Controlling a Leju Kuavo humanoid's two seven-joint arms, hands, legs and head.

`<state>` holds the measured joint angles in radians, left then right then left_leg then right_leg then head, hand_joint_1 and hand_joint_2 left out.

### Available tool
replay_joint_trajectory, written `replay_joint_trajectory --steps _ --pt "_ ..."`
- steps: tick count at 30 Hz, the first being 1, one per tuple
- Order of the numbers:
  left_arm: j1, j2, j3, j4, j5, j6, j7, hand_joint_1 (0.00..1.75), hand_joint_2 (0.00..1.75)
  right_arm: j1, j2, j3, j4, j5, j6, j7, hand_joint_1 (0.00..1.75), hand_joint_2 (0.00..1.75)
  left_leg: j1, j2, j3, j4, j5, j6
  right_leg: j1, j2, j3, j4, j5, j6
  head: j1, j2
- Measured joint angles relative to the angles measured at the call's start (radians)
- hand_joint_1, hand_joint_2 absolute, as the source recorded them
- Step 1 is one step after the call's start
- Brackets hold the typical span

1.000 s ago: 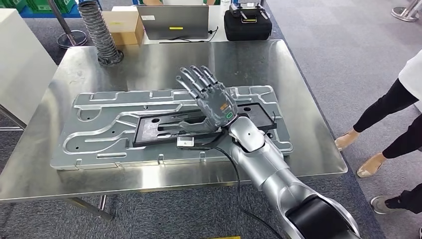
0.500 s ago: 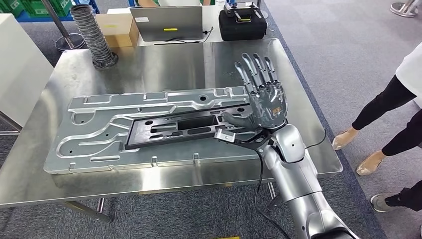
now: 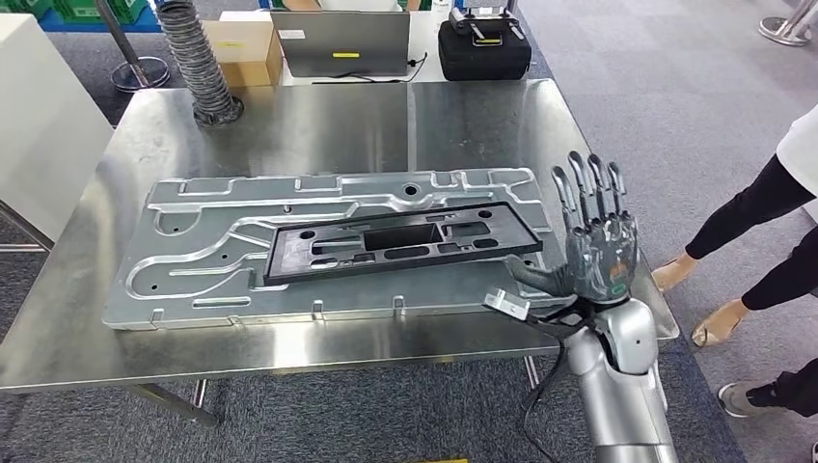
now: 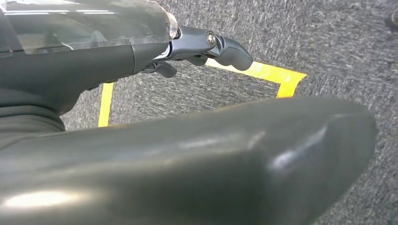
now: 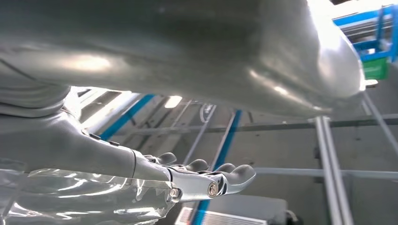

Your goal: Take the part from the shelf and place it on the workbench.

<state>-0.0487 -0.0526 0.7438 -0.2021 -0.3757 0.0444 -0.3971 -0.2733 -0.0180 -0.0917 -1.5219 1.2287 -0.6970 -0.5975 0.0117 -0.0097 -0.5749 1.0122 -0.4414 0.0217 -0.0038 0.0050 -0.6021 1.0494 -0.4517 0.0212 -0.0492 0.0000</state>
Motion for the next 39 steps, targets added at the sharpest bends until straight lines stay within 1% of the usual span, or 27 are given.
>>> replay_joint_trajectory --steps 1,3,5,7,9,10,11,12,14,16,19,20,21,22,24,25,26,27,28,30,31,32,34,35,36,37,39 --pt "0.000 -0.001 0.004 0.000 0.000 0.000 0.000 0.00 0.00 0.023 0.005 -0.020 -0.018 -0.006 0.000 -0.013 0.00 0.00 -0.001 0.000 0.000 0.000 0.000 -0.004 0.003 0.000 0.016 -0.034 0.011 -0.005 0.000 0.000" --pt "-0.001 -0.002 0.009 0.000 0.000 0.000 -0.001 0.00 0.00 0.060 0.018 -0.057 -0.045 -0.013 0.000 -0.032 0.00 0.00 -0.002 0.000 0.000 -0.003 0.002 -0.016 0.007 0.000 0.018 -0.044 0.016 -0.013 0.000 0.000" --pt "-0.001 -0.002 0.013 0.000 0.000 0.002 -0.001 0.00 0.00 0.085 0.031 -0.084 -0.064 -0.019 0.000 -0.046 0.00 0.00 -0.002 0.001 -0.003 0.004 -0.009 -0.026 0.001 -0.001 0.017 -0.054 0.025 -0.025 0.000 0.000" --pt "-0.002 -0.003 0.020 0.000 -0.001 0.005 -0.001 0.00 0.00 0.105 0.046 -0.106 -0.079 -0.027 0.000 -0.059 0.00 0.00 -0.002 0.003 -0.027 0.071 -0.066 -0.033 -0.005 -0.005 0.013 -0.064 0.036 -0.036 0.000 0.000" --pt "-0.002 -0.004 0.027 0.000 -0.004 0.008 0.000 0.00 0.00 0.133 0.063 -0.133 -0.095 -0.043 0.000 -0.073 0.00 0.00 0.000 0.004 -0.073 0.199 -0.147 -0.038 -0.002 -0.008 0.003 -0.063 0.043 -0.040 0.000 0.000" --pt "-0.001 -0.004 0.030 0.000 -0.008 0.009 0.001 0.00 0.00 0.151 0.072 -0.148 -0.104 -0.055 0.000 -0.081 0.00 0.00 0.001 0.004 -0.087 0.250 -0.171 -0.040 -0.001 -0.010 -0.004 -0.061 0.047 -0.040 0.000 0.000" --pt "-0.001 -0.004 0.033 0.000 -0.011 0.009 0.003 0.00 0.00 0.171 0.080 -0.162 -0.115 -0.067 0.000 -0.087 0.00 0.00 0.001 0.004 -0.083 0.267 -0.176 -0.041 0.000 -0.011 -0.011 -0.058 0.050 -0.039 0.000 0.000" --pt "-0.001 -0.004 0.035 0.000 -0.015 0.009 0.005 0.00 0.00 0.191 0.088 -0.175 -0.127 -0.081 0.000 -0.092 0.00 0.00 0.001 0.004 -0.060 0.242 -0.163 -0.040 0.000 -0.012 -0.019 -0.054 0.053 -0.037 0.000 0.000" --pt "-0.002 -0.004 0.037 0.000 -0.021 0.009 0.008 0.00 0.00 0.225 0.100 -0.198 -0.154 -0.105 0.000 -0.095 0.00 0.00 0.000 0.004 0.029 0.104 -0.118 -0.034 0.000 -0.011 -0.032 -0.044 0.060 -0.032 0.000 0.000" --pt "-0.005 -0.004 0.039 0.000 -0.025 0.008 0.010 0.00 0.00 0.253 0.110 -0.216 -0.180 -0.120 0.000 -0.097 0.00 0.00 -0.004 0.003 0.086 0.003 -0.090 -0.024 0.001 -0.010 -0.040 -0.036 0.067 -0.022 0.000 0.000" --pt "-0.007 -0.005 0.046 0.000 -0.029 0.007 0.011 0.00 0.00 0.284 0.121 -0.235 -0.205 -0.126 0.000 -0.097 0.00 0.00 -0.010 0.004 0.085 -0.009 -0.072 -0.004 -0.001 -0.006 -0.042 -0.039 0.084 -0.002 0.000 0.000" --pt "-0.008 -0.005 0.049 0.000 -0.030 0.007 0.011 0.00 0.00 0.292 0.124 -0.240 -0.209 -0.126 0.000 -0.097 0.00 0.00 -0.009 0.006 0.080 -0.011 -0.063 0.003 -0.002 -0.005 -0.045 -0.035 0.078 0.004 0.000 0.000" --pt "-0.008 -0.006 0.051 0.000 -0.031 0.007 0.011 0.00 0.00 0.299 0.126 -0.245 -0.212 -0.126 0.000 -0.097 0.00 0.00 -0.007 0.008 0.072 -0.014 -0.053 0.010 -0.004 -0.005 -0.054 -0.017 0.056 0.009 0.000 0.000" --pt "-0.009 -0.006 0.052 0.000 -0.031 0.006 0.011 0.00 0.00 0.303 0.127 -0.249 -0.214 -0.126 0.000 -0.097 0.00 0.00 -0.005 0.010 0.062 -0.015 -0.043 0.015 -0.006 -0.004 -0.069 0.022 0.017 0.014 0.000 0.000" --pt "-0.009 -0.006 0.054 0.000 -0.031 0.006 0.010 0.00 0.00 0.310 0.129 -0.255 -0.215 -0.125 0.000 -0.098 0.00 0.00 -0.007 0.012 0.039 -0.015 -0.025 0.020 -0.010 -0.005 -0.109 0.148 -0.082 0.023 0.000 0.000" --pt "-0.009 -0.006 0.055 0.000 -0.031 0.006 0.010 0.00 0.00 0.314 0.130 -0.257 -0.216 -0.124 0.000 -0.098 0.00 0.00 -0.008 0.013 0.027 -0.014 -0.016 0.020 -0.010 -0.005 -0.122 0.207 -0.113 0.026 0.000 0.000" --pt "-0.008 -0.006 0.056 0.000 -0.031 0.006 0.009 0.00 0.00 0.316 0.132 -0.259 -0.216 -0.122 0.000 -0.098 0.00 0.00 -0.009 0.013 0.015 -0.013 -0.007 0.019 -0.010 -0.005 -0.120 0.240 -0.125 0.027 0.000 0.000" --pt "-0.007 -0.007 0.058 0.000 -0.031 0.006 0.009 0.00 0.00 0.318 0.134 -0.261 -0.216 -0.119 0.000 -0.098 0.00 0.00 -0.010 0.014 0.004 -0.012 0.001 0.018 -0.010 -0.005 -0.098 0.234 -0.115 0.025 0.000 0.000" --pt "-0.007 -0.007 0.059 0.000 -0.032 0.006 0.008 0.00 0.00 0.319 0.136 -0.262 -0.216 -0.117 0.000 -0.098 0.00 0.00 -0.012 0.014 -0.006 -0.011 0.008 0.017 -0.008 -0.005 -0.057 0.188 -0.094 0.021 0.000 0.000" --pt "-0.007 -0.009 0.061 0.000 -0.036 0.006 0.007 0.00 0.00 0.320 0.141 -0.268 -0.217 -0.113 0.000 -0.098 0.00 0.00 -0.013 0.014 -0.019 -0.010 0.021 0.012 -0.002 -0.005 0.056 0.032 -0.063 0.004 0.000 0.000" --pt "-0.007 -0.010 0.061 0.000 -0.040 0.006 0.006 0.00 0.00 0.321 0.146 -0.271 -0.218 -0.113 0.000 -0.098 0.00 0.00 -0.013 0.014 -0.021 -0.010 0.026 0.009 0.003 -0.006 0.095 -0.026 -0.056 -0.003 0.000 0.000" --pt "-0.007 -0.011 0.061 0.000 -0.046 0.005 0.006 0.00 0.00 0.323 0.152 -0.277 -0.221 -0.113 0.000 -0.098 0.00 0.00 -0.012 0.013 -0.023 -0.011 0.032 0.004 0.008 -0.007 0.116 -0.063 -0.056 -0.009 0.000 0.000" --pt "-0.007 -0.012 0.062 0.000 -0.056 0.003 0.004 0.00 0.00 0.332 0.167 -0.291 -0.228 -0.114 0.000 -0.098 0.00 0.00 -0.011 0.013 -0.024 -0.015 0.044 -0.009 0.011 -0.008 0.115 -0.075 -0.045 -0.019 0.000 0.000" --pt "-0.006 -0.011 0.062 0.000 -0.062 0.002 0.004 0.00 0.00 0.338 0.177 -0.298 -0.232 -0.116 0.000 -0.098 0.00 0.00 -0.010 0.013 -0.027 -0.012 0.043 -0.015 0.009 -0.009 0.112 -0.082 -0.038 -0.024 0.000 0.000" --pt "-0.005 -0.011 0.062 0.000 -0.066 0.001 0.004 0.00 0.00 0.344 0.187 -0.305 -0.236 -0.120 0.000 -0.098 0.00 0.00 -0.010 0.012 -0.033 0.000 0.028 -0.021 0.007 -0.010 0.107 -0.088 -0.027 -0.030 0.000 0.000" --pt "-0.003 -0.011 0.062 0.000 -0.071 0.000 0.004 0.00 0.00 0.350 0.197 -0.312 -0.239 -0.125 0.000 -0.098 0.00 0.00 -0.010 0.012 -0.043 0.030 -0.006 -0.026 0.004 -0.012 0.100 -0.093 -0.016 -0.036 0.000 0.000" --pt "-0.003 -0.010 0.062 0.000 -0.079 -0.002 0.004 0.00 0.00 0.365 0.213 -0.327 -0.243 -0.143 0.000 -0.098 0.00 0.00 -0.006 0.011 -0.073 0.138 -0.103 -0.035 0.003 -0.013 0.079 -0.092 0.002 -0.042 0.000 0.000"
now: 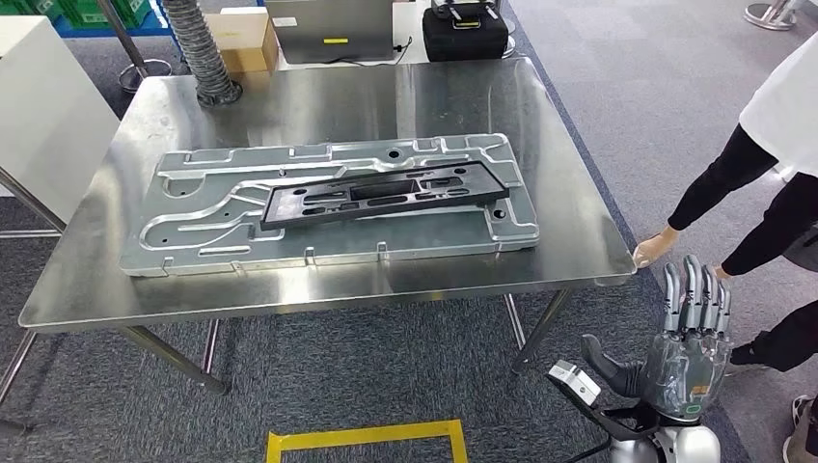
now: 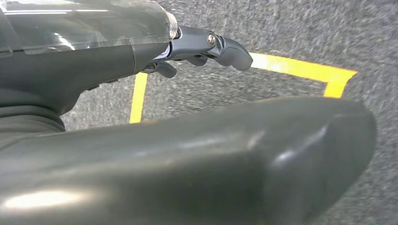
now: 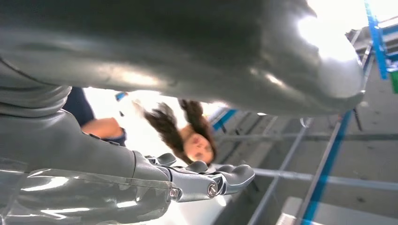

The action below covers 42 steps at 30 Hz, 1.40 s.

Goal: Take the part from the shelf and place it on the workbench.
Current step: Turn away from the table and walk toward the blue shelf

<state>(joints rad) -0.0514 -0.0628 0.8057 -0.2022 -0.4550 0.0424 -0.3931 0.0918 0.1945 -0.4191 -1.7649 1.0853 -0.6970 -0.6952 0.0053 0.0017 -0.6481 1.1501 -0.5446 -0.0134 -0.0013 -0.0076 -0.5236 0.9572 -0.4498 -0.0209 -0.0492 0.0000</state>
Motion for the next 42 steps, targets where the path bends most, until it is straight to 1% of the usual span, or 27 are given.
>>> replay_joint_trajectory --steps 1,2,3,5,7,9,11,12,13,16,17,18,19,21,23,24,26,28,31,32,33,34,35,36,38,40,42 --pt "0.000 0.000 0.000 0.000 -0.006 -0.002 -0.001 0.00 0.00 0.009 0.005 -0.010 -0.001 -0.011 0.000 0.000 0.00 0.00 0.002 0.000 -0.011 0.058 -0.037 -0.004 0.000 -0.001 -0.013 0.003 0.008 0.000 0.000 0.000" --pt "0.000 0.001 0.000 0.000 -0.011 -0.003 -0.003 0.00 0.00 0.018 0.008 -0.022 0.000 -0.022 0.000 0.000 0.00 0.00 0.005 0.000 -0.011 0.095 -0.052 -0.009 0.000 -0.002 -0.027 0.007 0.015 0.001 0.000 0.000" --pt "0.000 0.001 0.000 0.000 -0.016 -0.004 -0.004 0.00 0.00 0.027 0.010 -0.036 0.001 -0.030 0.000 0.000 0.00 0.00 0.007 0.000 0.003 0.104 -0.045 -0.013 -0.001 -0.003 -0.042 0.013 0.022 0.003 0.000 0.000" --pt "-0.001 0.003 0.000 0.000 -0.023 -0.007 -0.006 0.00 0.00 0.041 0.014 -0.065 0.005 -0.042 0.000 0.000 0.00 0.00 0.013 0.001 0.079 0.022 0.005 -0.018 -0.004 -0.003 -0.073 0.030 0.033 0.011 0.000 0.000" --pt "-0.004 0.004 0.000 0.000 -0.028 -0.009 -0.005 0.00 0.00 0.045 0.015 -0.094 0.020 -0.052 0.000 0.000 0.00 0.00 0.013 -0.002 0.160 -0.096 0.019 -0.013 -0.005 -0.003 -0.099 0.049 0.043 0.022 0.000 0.000" --pt "-0.006 0.005 0.001 0.000 -0.030 -0.011 -0.004 0.00 0.00 0.039 0.014 -0.124 0.059 -0.066 0.000 0.000 0.00 0.00 0.009 -0.005 0.181 -0.144 0.008 0.002 -0.003 -0.002 -0.108 0.059 0.053 0.034 0.000 0.000" --pt "-0.006 0.005 0.004 0.000 -0.032 -0.010 -0.003 0.00 0.00 0.030 0.009 -0.155 0.119 -0.082 0.000 0.003 0.00 0.00 0.008 -0.004 0.169 -0.146 0.021 0.020 -0.006 0.000 -0.110 0.060 0.063 0.047 0.000 0.000" --pt "-0.006 0.005 0.007 0.000 -0.033 -0.010 -0.003 0.00 0.00 0.026 0.004 -0.171 0.154 -0.086 0.000 0.004 0.00 0.00 0.009 -0.003 0.162 -0.146 0.031 0.029 -0.008 0.001 -0.115 0.068 0.051 0.054 0.000 0.000" --pt "-0.007 0.004 0.010 0.000 -0.034 -0.008 -0.003 0.00 0.00 0.019 -0.003 -0.186 0.189 -0.088 0.000 0.004 0.00 0.00 0.010 -0.001 0.152 -0.149 0.042 0.037 -0.010 0.003 -0.125 0.092 0.021 0.059 0.000 0.000" --pt "-0.006 0.005 0.018 0.000 -0.039 -0.005 -0.004 0.00 0.00 -0.018 -0.029 -0.250 0.335 -0.077 0.000 0.010 0.00 0.00 0.010 0.005 0.111 -0.148 0.075 0.047 -0.013 0.004 -0.172 0.260 -0.119 0.071 0.000 0.000" --pt "-0.006 0.005 0.020 0.000 -0.042 -0.005 -0.004 0.00 0.00 -0.030 -0.039 -0.275 0.395 -0.071 0.000 0.013 0.00 0.00 0.010 0.005 0.097 -0.148 0.086 0.047 -0.014 0.004 -0.177 0.309 -0.138 0.074 0.000 0.000" --pt "-0.005 0.004 0.022 0.000 -0.044 -0.005 -0.004 0.00 0.00 -0.040 -0.049 -0.301 0.457 -0.066 0.000 0.015 0.00 0.00 0.009 0.005 0.083 -0.147 0.096 0.047 -0.014 0.004 -0.168 0.329 -0.134 0.074 0.000 0.000" --pt "-0.003 0.004 0.023 0.000 -0.045 -0.005 -0.004 0.00 0.00 -0.048 -0.060 -0.325 0.515 -0.062 0.000 0.014 0.00 0.00 0.008 0.005 0.070 -0.146 0.106 0.045 -0.014 0.004 -0.141 0.314 -0.112 0.072 0.000 0.000" --pt "-0.001 0.002 0.024 0.000 -0.047 -0.005 -0.005 0.00 0.00 -0.066 -0.082 -0.367 0.616 -0.050 0.000 0.018 0.00 0.00 0.006 0.005 0.050 -0.144 0.123 0.040 -0.012 0.005 -0.043 0.193 -0.068 0.063 0.000 0.000" --pt "-0.002 0.000 0.025 0.000 -0.049 -0.004 -0.005 0.00 0.00 -0.089 -0.107 -0.407 0.724 -0.009 0.000 0.037 0.00 0.00 0.004 0.006 0.039 -0.143 0.138 0.031 -0.006 0.005 0.048 0.057 -0.068 0.050 0.000 0.000" --pt "-0.002 -0.001 0.027 0.000 -0.050 -0.003 -0.005 0.00 0.00 -0.101 -0.120 -0.433 0.786 0.021 0.000 0.048 0.00 0.00 0.004 0.007 0.037 -0.143 0.146 0.025 -0.002 0.005 0.069 0.020 -0.074 0.045 0.000 0.000" --pt "-0.002 -0.001 0.032 0.000 -0.051 -0.001 -0.001 0.00 0.00 -0.117 -0.142 -0.492 0.908 0.081 0.000 0.079 0.00 0.00 0.005 0.008 0.034 -0.147 0.160 0.012 0.000 0.003 0.068 0.002 -0.068 0.034 0.000 0.000" --pt "0.001 -0.001 0.039 0.000 -0.051 -0.001 0.005 0.00 0.00 -0.128 -0.157 -0.545 1.023 0.124 0.000 0.113 0.00 0.00 0.006 0.006 0.020 -0.121 0.126 0.002 -0.003 -0.001 0.053 -0.005 -0.047 0.018 0.000 0.000" --pt "0.004 -0.001 0.047 0.000 -0.051 -0.007 0.014 0.00 0.00 -0.141 -0.175 -0.603 1.173 0.144 0.001 0.152 0.00 0.00 0.007 0.004 -0.028 0.045 -0.016 -0.005 0.000 -0.004 0.015 -0.006 -0.016 0.004 0.000 0.000" --pt "0.005 -0.001 0.048 0.000 -0.053 -0.009 0.016 0.00 0.00 -0.143 -0.180 -0.620 1.218 0.143 0.002 0.163 0.00 0.00 0.007 0.004 -0.037 0.103 -0.042 -0.007 0.002 -0.004 0.001 -0.003 -0.006 0.004 0.000 0.000" --pt "0.006 -0.002 0.048 0.000 -0.055 -0.012 0.018 0.00 0.00 -0.145 -0.185 -0.637 1.258 0.141 0.007 0.173 0.00 0.00 0.007 0.004 -0.034 0.136 -0.044 -0.008 0.004 -0.005 -0.014 0.001 0.003 0.004 0.000 0.000" --pt "0.007 -0.002 0.049 0.000 -0.057 -0.014 0.020 0.00 0.00 -0.147 -0.188 -0.652 1.294 0.137 0.014 0.183 0.00 0.00 0.007 0.004 -0.013 0.133 -0.026 -0.007 0.005 -0.006 -0.030 0.007 0.010 0.004 0.000 0.000" --pt "0.007 -0.002 0.050 0.000 -0.059 -0.016 0.022 0.00 0.00 -0.148 -0.190 -0.666 1.325 0.133 0.024 0.195 0.00 0.00 0.006 0.004 0.026 0.095 0.002 -0.004 0.007 -0.006 -0.045 0.013 0.017 0.005 0.000 0.000" --pt "0.007 -0.001 0.051 0.000 -0.061 -0.018 0.024 0.00 0.00 -0.149 -0.191 -0.679 1.351 0.128 0.038 0.207 0.00 0.00 0.005 0.004 0.079 0.028 0.022 0.002 0.008 -0.006 -0.059 0.021 0.024 0.007 0.000 0.000" --pt "0.004 0.000 0.053 0.000 -0.066 -0.022 0.028 0.00 0.00 -0.152 -0.192 -0.698 1.394 0.118 0.073 0.238 0.00 0.00 0.000 0.005 0.173 -0.113 0.020 0.014 0.010 -0.005 -0.078 0.035 0.035 0.013 0.000 0.000" --pt "0.001 0.001 0.055 0.000 -0.075 -0.025 0.032 0.00 0.00 -0.155 -0.191 -0.714 1.428 0.108 0.120 0.284 0.00 0.00 -0.004 0.005 0.201 -0.171 0.007 0.026 0.010 -0.006 -0.085 0.039 0.048 0.024 0.000 0.000" --pt "0.002 -0.002 0.055 0.000 -0.082 -0.027 0.037 0.00 0.00 -0.158 -0.190 -0.730 1.454 0.100 0.167 0.336 0.00 0.00 -0.003 0.007 0.188 -0.177 0.025 0.039 0.008 -0.004 -0.091 0.040 0.053 0.036 0.000 0.000"
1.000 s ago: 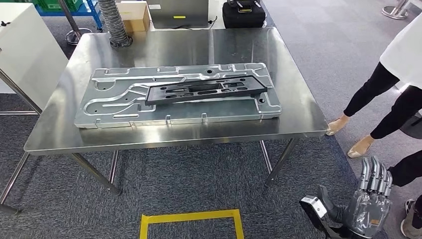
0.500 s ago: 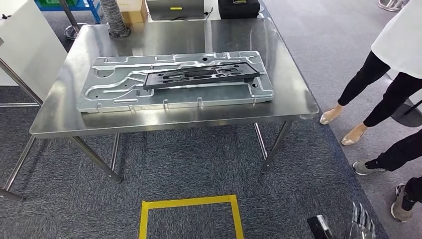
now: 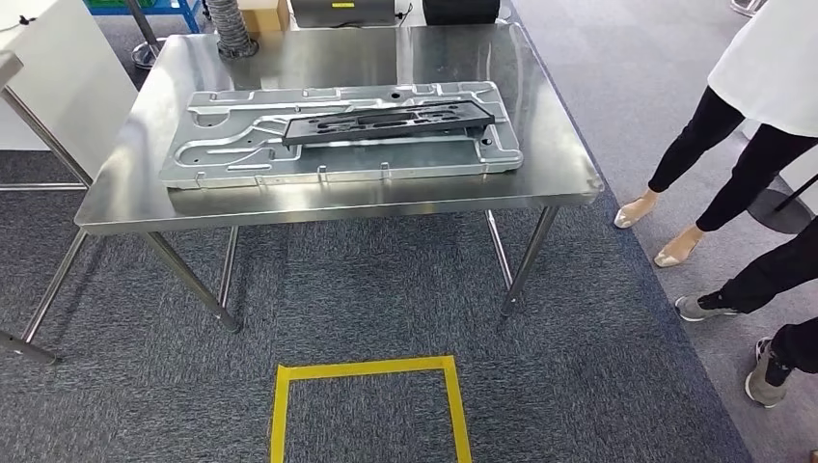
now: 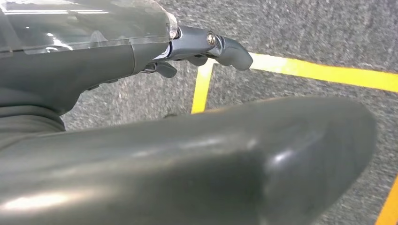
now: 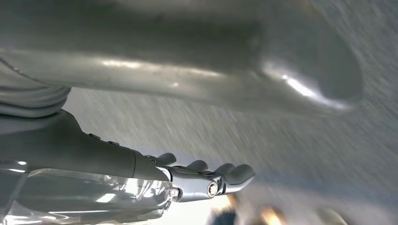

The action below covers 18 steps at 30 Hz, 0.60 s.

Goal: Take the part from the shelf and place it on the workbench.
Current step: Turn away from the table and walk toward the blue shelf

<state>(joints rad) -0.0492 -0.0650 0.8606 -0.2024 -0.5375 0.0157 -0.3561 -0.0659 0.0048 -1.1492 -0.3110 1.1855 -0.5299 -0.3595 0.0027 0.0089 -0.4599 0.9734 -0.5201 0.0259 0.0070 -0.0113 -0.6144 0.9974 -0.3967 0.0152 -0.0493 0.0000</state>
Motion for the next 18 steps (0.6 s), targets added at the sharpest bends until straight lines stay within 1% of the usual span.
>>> replay_joint_trajectory --steps 1,2,3,4,5,6,7,8,9,10,11,12,13,14,15,16,17,18 --pt "0.000 -0.001 0.000 0.000 -0.003 -0.001 0.003 0.00 0.00 0.000 0.002 -0.007 0.011 -0.003 0.020 0.023 0.00 0.00 0.002 0.001 -0.009 -0.003 0.012 0.008 -0.002 0.003 -0.009 0.015 -0.020 0.006 0.000 0.000" --pt "0.000 -0.003 0.000 0.000 -0.006 -0.001 0.007 0.00 0.00 -0.001 0.003 -0.015 0.020 -0.008 0.040 0.046 0.00 0.00 0.005 0.003 -0.021 -0.007 0.026 0.013 -0.004 0.005 -0.022 0.048 -0.058 0.012 0.000 0.000" --pt "-0.001 -0.003 0.000 0.000 -0.009 -0.001 0.010 0.00 0.00 -0.002 0.005 -0.022 0.029 -0.014 0.060 0.066 0.00 0.00 0.006 0.003 -0.035 -0.007 0.037 0.017 -0.009 0.008 -0.041 0.103 -0.112 0.018 0.000 0.000" --pt "-0.001 -0.003 0.000 0.000 -0.012 -0.002 0.013 0.00 0.00 -0.003 0.008 -0.031 0.038 -0.020 0.082 0.086 0.00 0.00 0.006 0.004 -0.050 -0.006 0.048 0.018 -0.013 0.008 -0.060 0.172 -0.162 0.024 0.000 0.000" --pt "-0.001 -0.003 0.000 0.000 -0.015 -0.003 0.017 0.00 0.00 -0.004 0.011 -0.039 0.045 -0.029 0.106 0.107 0.00 0.00 0.006 0.004 -0.064 -0.006 0.059 0.016 -0.017 0.009 -0.072 0.235 -0.194 0.030 0.000 0.000" --pt "0.000 -0.004 0.000 0.000 -0.019 -0.004 0.020 0.00 0.00 -0.006 0.015 -0.049 0.052 -0.039 0.131 0.126 0.00 0.00 0.007 0.004 -0.077 -0.004 0.069 0.014 -0.021 0.009 -0.073 0.277 -0.202 0.034 0.000 0.000" --pt "0.000 -0.004 0.000 0.000 -0.022 -0.005 0.023 0.00 0.00 -0.007 0.021 -0.058 0.059 -0.048 0.155 0.146 0.00 0.00 0.008 0.004 -0.090 -0.002 0.079 0.011 -0.026 0.008 -0.057 0.282 -0.188 0.038 0.000 0.000" --pt "0.000 -0.005 0.000 0.000 -0.025 -0.006 0.026 0.00 0.00 -0.009 0.026 -0.068 0.064 -0.059 0.180 0.166 0.00 0.00 0.009 0.003 -0.102 0.000 0.087 0.007 -0.030 0.008 -0.021 0.249 -0.161 0.041 0.000 0.000" --pt "-0.001 -0.006 0.000 0.000 -0.029 -0.007 0.028 0.00 0.00 -0.011 0.031 -0.077 0.069 -0.068 0.203 0.184 0.00 0.00 0.010 0.003 -0.113 0.005 0.095 0.002 -0.033 0.008 0.031 0.184 -0.135 0.042 0.000 0.000" --pt "-0.001 -0.007 0.000 0.000 -0.033 -0.008 0.030 0.00 0.00 -0.016 0.037 -0.086 0.073 -0.075 0.226 0.202 0.00 0.00 0.010 0.003 -0.123 0.011 0.101 -0.004 -0.035 0.009 0.091 0.101 -0.124 0.042 0.000 0.000" --pt "-0.002 -0.008 0.000 0.000 -0.037 -0.009 0.032 0.00 0.00 -0.020 0.043 -0.094 0.076 -0.081 0.250 0.219 0.00 0.00 0.009 0.003 -0.130 0.016 0.106 -0.011 -0.034 0.011 0.138 0.031 -0.123 0.038 0.000 0.000" --pt "-0.003 -0.008 0.000 0.000 -0.042 -0.011 0.033 0.00 0.00 -0.024 0.049 -0.101 0.080 -0.085 0.270 0.235 0.00 0.00 0.009 0.003 -0.135 0.021 0.112 -0.018 -0.032 0.013 0.167 -0.017 -0.129 0.032 0.000 0.000" --pt "-0.004 -0.008 -0.001 0.000 -0.046 -0.013 0.034 0.00 0.00 -0.026 0.054 -0.107 0.083 -0.087 0.290 0.250 0.00 0.00 0.009 0.003 -0.139 0.022 0.118 -0.026 -0.028 0.014 0.177 -0.037 -0.136 0.024 0.000 0.000" --pt "-0.005 -0.008 -0.002 0.000 -0.051 -0.015 0.035 0.00 0.00 -0.027 0.059 -0.112 0.086 -0.088 0.308 0.264 0.00 0.00 0.010 0.003 -0.140 0.021 0.126 -0.034 -0.026 0.015 0.172 -0.037 -0.132 0.013 0.000 0.000" --pt "-0.005 -0.008 -0.004 0.000 -0.056 -0.018 0.036 0.00 0.00 -0.028 0.065 -0.116 0.088 -0.089 0.323 0.273 0.00 0.00 0.012 0.003 -0.143 0.023 0.126 -0.040 -0.026 0.012 0.165 -0.037 -0.125 0.003 0.000 0.000" --pt "-0.004 -0.008 -0.006 0.000 -0.061 -0.019 0.038 0.00 0.00 -0.029 0.071 -0.120 0.091 -0.089 0.335 0.281 0.00 0.00 0.013 0.002 -0.150 0.035 0.112 -0.045 -0.025 0.010 0.157 -0.038 -0.116 -0.009 0.000 0.000" --pt "-0.003 -0.008 -0.008 0.000 -0.065 -0.022 0.040 0.00 0.00 -0.030 0.076 -0.122 0.092 -0.090 0.344 0.286 0.00 0.00 0.015 0.001 -0.162 0.065 0.078 -0.048 -0.025 0.008 0.146 -0.039 -0.105 -0.019 0.000 0.000" --pt "-0.003 -0.008 -0.010 0.000 -0.068 -0.024 0.043 0.00 0.00 -0.031 0.081 -0.125 0.093 -0.090 0.351 0.290 0.00 0.00 0.016 0.000 -0.180 0.115 0.028 -0.050 -0.024 0.005 0.134 -0.039 -0.095 -0.027 0.000 0.000"
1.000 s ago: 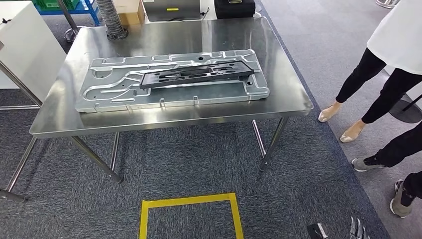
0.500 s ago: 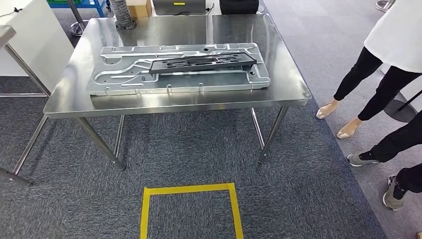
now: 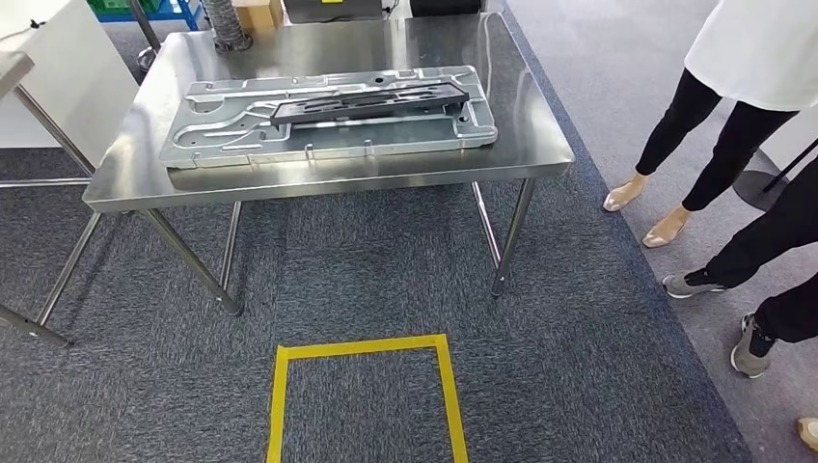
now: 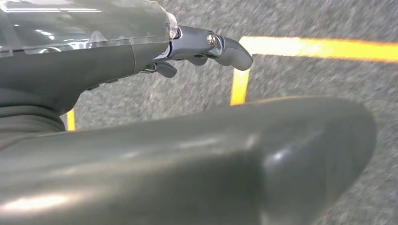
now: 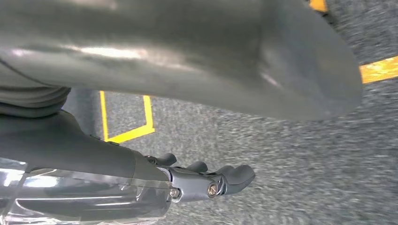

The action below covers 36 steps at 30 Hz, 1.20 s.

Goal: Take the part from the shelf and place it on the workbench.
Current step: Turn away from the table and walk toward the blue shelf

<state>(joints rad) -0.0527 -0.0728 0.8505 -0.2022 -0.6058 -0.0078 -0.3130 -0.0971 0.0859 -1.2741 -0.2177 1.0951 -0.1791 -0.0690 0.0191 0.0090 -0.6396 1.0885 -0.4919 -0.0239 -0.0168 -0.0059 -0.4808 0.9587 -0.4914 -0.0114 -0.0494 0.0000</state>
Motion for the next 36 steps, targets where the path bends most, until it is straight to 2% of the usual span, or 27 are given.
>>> replay_joint_trajectory --steps 2,3,4,5,7,8,9,10,12,13,14,15,17,18,19,20,22,24,25,28,29,30,32,33,34,35,36 --pt "-0.001 0.000 -0.003 0.000 -0.005 -0.003 0.005 0.00 0.00 -0.001 0.006 -0.003 0.001 0.000 0.008 0.007 0.00 0.00 0.000 -0.001 -0.036 0.133 -0.093 -0.002 0.006 -0.001 -0.029 0.003 0.021 -0.008 0.000 0.000" --pt "-0.002 0.000 -0.004 0.000 -0.006 -0.003 0.007 0.00 0.00 -0.001 0.008 -0.004 0.002 0.000 0.011 0.009 0.00 0.00 0.000 -0.001 -0.044 0.185 -0.112 -0.002 0.010 -0.002 -0.044 0.005 0.030 -0.009 0.000 0.000" --pt "-0.002 0.000 -0.005 0.000 -0.007 -0.003 0.008 0.00 0.00 -0.001 0.009 -0.005 0.002 0.000 0.014 0.010 0.00 0.00 0.000 -0.001 -0.034 0.205 -0.105 0.000 0.013 -0.002 -0.060 0.009 0.040 -0.009 0.000 0.000" --pt "-0.002 0.000 -0.005 0.000 -0.007 -0.003 0.009 0.00 0.00 -0.001 0.010 -0.006 0.002 0.000 0.017 0.011 0.00 0.00 0.000 -0.001 -0.006 0.190 -0.082 0.003 0.016 -0.002 -0.077 0.014 0.049 -0.009 0.000 0.000" --pt "-0.005 0.001 -0.005 0.000 -0.006 -0.001 0.010 0.00 0.00 -0.002 0.013 -0.006 0.003 0.001 0.021 0.011 0.00 0.00 -0.004 -0.001 0.100 0.057 -0.037 0.015 0.020 -0.001 -0.104 0.026 0.064 -0.004 0.000 0.000" --pt "-0.008 0.001 -0.005 0.000 -0.006 -0.001 0.010 0.00 0.00 -0.003 0.014 -0.006 0.004 0.002 0.022 0.011 0.00 0.00 -0.007 -0.001 0.152 -0.020 -0.036 0.021 0.022 -0.001 -0.114 0.033 0.070 0.000 0.000 0.000" --pt "-0.010 0.002 -0.005 -0.001 -0.006 -0.001 0.010 0.00 0.00 -0.003 0.016 -0.007 0.004 0.004 0.023 0.011 0.00 0.00 -0.010 -0.001 0.187 -0.077 -0.043 0.026 0.022 -0.002 -0.120 0.037 0.076 0.005 0.000 0.000" --pt "-0.012 0.002 -0.005 -0.001 -0.005 0.000 0.009 0.00 0.00 -0.004 0.017 -0.007 0.004 0.006 0.023 0.011 0.00 0.00 -0.014 -0.001 0.203 -0.109 -0.051 0.031 0.022 -0.003 -0.124 0.040 0.083 0.011 0.000 0.000" --pt "-0.011 0.001 -0.005 -0.001 -0.004 0.000 0.009 0.00 0.00 -0.005 0.017 -0.007 0.004 0.011 0.023 0.011 0.00 0.00 -0.015 0.001 0.195 -0.119 -0.042 0.042 0.018 -0.004 -0.128 0.041 0.094 0.024 0.000 0.000" --pt "-0.011 0.000 -0.005 -0.001 -0.004 0.000 0.009 0.00 0.00 -0.005 0.017 -0.007 0.004 0.014 0.022 0.011 0.00 0.00 -0.013 0.002 0.188 -0.121 -0.033 0.050 0.016 -0.002 -0.133 0.050 0.082 0.030 0.000 0.000" --pt "-0.011 0.000 -0.005 -0.001 -0.004 0.000 0.009 0.00 0.00 -0.004 0.017 -0.007 0.004 0.017 0.022 0.011 0.00 0.00 -0.011 0.004 0.179 -0.123 -0.021 0.057 0.014 0.000 -0.142 0.073 0.053 0.037 0.000 0.000" --pt "-0.011 -0.001 -0.005 -0.001 -0.004 0.000 0.009 0.00 0.00 -0.004 0.017 -0.007 0.004 0.019 0.021 0.012 0.00 0.00 -0.010 0.005 0.167 -0.124 -0.009 0.062 0.012 0.002 -0.157 0.116 0.008 0.043 0.000 0.000" --pt "-0.011 -0.001 -0.005 -0.001 -0.003 0.000 0.009 0.00 0.00 -0.004 0.017 -0.006 0.005 0.021 0.021 0.012 0.00 0.00 -0.010 0.006 0.138 -0.123 0.012 0.066 0.008 0.004 -0.193 0.244 -0.089 0.054 0.000 0.000" --pt "-0.011 -0.001 -0.005 -0.001 -0.004 0.000 0.009 0.00 0.00 -0.004 0.017 -0.006 0.005 0.021 0.021 0.013 0.00 0.00 -0.010 0.006 0.123 -0.121 0.023 0.064 0.006 0.004 -0.202 0.300 -0.110 0.058 0.000 0.000" --pt "-0.010 -0.001 -0.005 -0.001 -0.004 0.000 0.009 0.00 0.00 -0.004 0.017 -0.006 0.005 0.021 0.021 0.013 0.00 0.00 -0.010 0.007 0.108 -0.119 0.033 0.062 0.003 0.004 -0.197 0.327 -0.108 0.061 0.000 0.000" --pt "-0.010 -0.001 -0.005 -0.001 -0.004 0.000 0.010 0.00 0.00 -0.004 0.017 -0.006 0.005 0.021 0.021 0.013 0.00 0.00 -0.010 0.007 0.094 -0.115 0.042 0.060 0.001 0.004 -0.174 0.315 -0.086 0.063 0.000 0.000" --pt "-0.010 -0.002 -0.005 -0.001 -0.005 0.000 0.010 0.00 0.00 -0.005 0.016 -0.006 0.005 0.021 0.022 0.012 0.00 0.00 -0.009 0.007 0.068 -0.104 0.056 0.053 -0.003 0.004 -0.075 0.190 -0.035 0.061 0.000 0.000" --pt "-0.011 -0.003 -0.005 -0.001 -0.005 0.000 0.010 0.00 0.00 -0.008 0.016 -0.006 0.005 0.021 0.027 0.011 0.00 0.00 -0.010 0.006 0.049 -0.093 0.065 0.043 0.000 0.005 0.015 0.048 -0.034 0.051 0.000 0.000" --pt "-0.012 -0.004 -0.005 -0.001 -0.006 0.001 0.010 0.00 0.00 -0.010 0.015 -0.006 0.005 0.021 0.029 0.009 0.00 0.00 -0.011 0.006 0.045 -0.090 0.070 0.037 0.003 0.006 0.033 0.014 -0.043 0.043 0.000 0.000" --pt "-0.012 -0.003 -0.005 -0.001 -0.006 0.003 0.015 0.00 0.00 -0.009 0.016 -0.006 0.005 0.021 0.033 0.006 0.00 0.00 -0.009 0.005 0.040 -0.089 0.079 0.016 0.006 0.004 0.027 0.001 -0.035 0.016 0.000 0.000" --pt "-0.011 -0.003 -0.005 -0.001 -0.006 0.003 0.017 0.00 0.00 -0.008 0.016 -0.006 0.005 0.021 0.034 0.005 0.00 0.00 -0.007 0.004 0.032 -0.073 0.064 0.011 0.005 0.003 0.022 -0.002 -0.027 0.008 0.000 0.000" --pt "-0.011 -0.003 -0.005 -0.001 -0.006 0.004 0.019 0.00 0.00 -0.008 0.016 -0.006 0.005 0.021 0.034 0.005 0.00 0.00 -0.006 0.002 0.016 -0.035 0.031 0.007 0.004 0.002 0.016 -0.004 -0.018 0.001 0.000 0.000" --pt "-0.010 -0.002 -0.005 -0.001 -0.006 0.004 0.022 0.00 0.00 -0.008 0.015 -0.006 0.005 0.020 0.034 0.003 0.00 0.00 -0.006 0.001 -0.031 0.096 -0.058 0.003 0.006 0.000 -0.001 -0.003 -0.005 -0.006 0.000 0.000" --pt "-0.010 -0.002 -0.005 -0.001 -0.007 0.004 0.023 0.00 0.00 -0.007 0.015 -0.006 0.005 0.019 0.033 0.001 0.00 0.00 -0.006 0.001 -0.050 0.159 -0.089 0.002 0.008 0.000 -0.010 -0.001 0.001 -0.007 0.000 0.000" --pt "-0.009 -0.002 -0.005 -0.001 -0.008 0.004 0.024 0.00 0.00 -0.007 0.015 -0.006 0.005 0.017 0.033 -0.003 0.00 0.00 -0.006 0.001 -0.054 0.193 -0.099 0.002 0.010 0.000 -0.019 0.001 0.005 -0.007 0.000 0.000" --pt "-0.009 -0.002 -0.005 -0.001 -0.009 0.004 0.024 0.00 0.00 -0.006 0.015 -0.006 0.005 0.014 0.033 -0.011 0.00 0.00 -0.006 0.001 -0.037 0.187 -0.090 0.003 0.011 0.000 -0.026 0.005 0.008 -0.006 0.000 0.000" --pt "-0.009 -0.001 -0.005 -0.001 -0.009 0.004 0.024 0.00 0.00 -0.005 0.015 -0.006 0.005 0.010 0.034 -0.022 0.00 0.00 -0.006 0.001 0.000 0.139 -0.066 0.006 0.012 0.001 -0.032 0.009 0.011 -0.005 0.000 0.000"
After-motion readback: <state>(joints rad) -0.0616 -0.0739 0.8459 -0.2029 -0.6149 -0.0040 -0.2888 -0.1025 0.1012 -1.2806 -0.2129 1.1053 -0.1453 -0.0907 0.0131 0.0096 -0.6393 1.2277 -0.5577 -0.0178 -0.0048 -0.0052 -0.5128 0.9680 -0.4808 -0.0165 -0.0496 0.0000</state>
